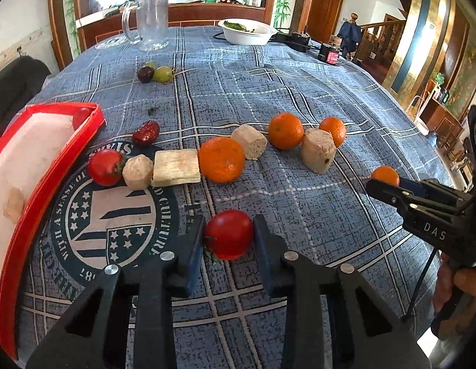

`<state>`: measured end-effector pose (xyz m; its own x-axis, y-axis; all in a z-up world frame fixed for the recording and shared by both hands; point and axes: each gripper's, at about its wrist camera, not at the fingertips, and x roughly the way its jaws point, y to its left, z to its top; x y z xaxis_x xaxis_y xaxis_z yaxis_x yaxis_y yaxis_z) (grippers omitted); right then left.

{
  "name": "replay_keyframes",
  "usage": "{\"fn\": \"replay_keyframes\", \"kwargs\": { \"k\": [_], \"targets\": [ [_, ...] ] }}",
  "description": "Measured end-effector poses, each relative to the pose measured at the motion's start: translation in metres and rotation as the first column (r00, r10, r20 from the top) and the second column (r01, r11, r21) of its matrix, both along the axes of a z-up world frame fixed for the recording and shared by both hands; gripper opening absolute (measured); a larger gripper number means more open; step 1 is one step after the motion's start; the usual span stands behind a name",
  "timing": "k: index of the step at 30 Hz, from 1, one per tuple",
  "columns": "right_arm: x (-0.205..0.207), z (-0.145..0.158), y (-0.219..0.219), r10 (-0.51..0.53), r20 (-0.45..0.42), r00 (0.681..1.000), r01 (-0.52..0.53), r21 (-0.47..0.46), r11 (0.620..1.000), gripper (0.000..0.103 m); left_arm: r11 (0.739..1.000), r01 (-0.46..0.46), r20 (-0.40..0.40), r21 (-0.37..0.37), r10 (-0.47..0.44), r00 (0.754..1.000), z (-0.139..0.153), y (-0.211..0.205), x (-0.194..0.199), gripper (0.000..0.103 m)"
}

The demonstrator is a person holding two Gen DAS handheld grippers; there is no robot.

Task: Organize fruits
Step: 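Grasp a red tomato with the left tool while the right tool grasps a mandarin orange, then carry the tomato into the tray with the left tool while the right tool places the orange there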

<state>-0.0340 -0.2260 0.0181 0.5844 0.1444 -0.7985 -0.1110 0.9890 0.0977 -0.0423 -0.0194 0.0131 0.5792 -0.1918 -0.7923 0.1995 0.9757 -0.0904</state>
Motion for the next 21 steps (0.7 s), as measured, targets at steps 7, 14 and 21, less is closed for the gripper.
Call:
{"fn": "replay_keyframes", "kwargs": {
  "k": [7, 14, 21],
  "targets": [
    [-0.008, 0.013, 0.001, 0.018, 0.033, 0.999, -0.019, 0.013, 1.0, 0.036, 0.999, 0.018, 0.011, -0.052, -0.017, 1.0, 0.006, 0.007, -0.002, 0.028],
    [-0.023, 0.046, 0.018, 0.058, 0.122, 0.991, -0.063, 0.041, 0.997, 0.036, 0.996, 0.014, 0.078, -0.089, -0.007, 0.997, 0.029, 0.023, -0.014, 0.028],
    [-0.031, 0.063, 0.039, 0.113, 0.169, 0.979, -0.125, 0.062, 0.99, 0.036, 0.992, -0.036, 0.13, -0.121, 0.052, 0.99, 0.047, 0.05, -0.026, 0.028]
  ]
}}
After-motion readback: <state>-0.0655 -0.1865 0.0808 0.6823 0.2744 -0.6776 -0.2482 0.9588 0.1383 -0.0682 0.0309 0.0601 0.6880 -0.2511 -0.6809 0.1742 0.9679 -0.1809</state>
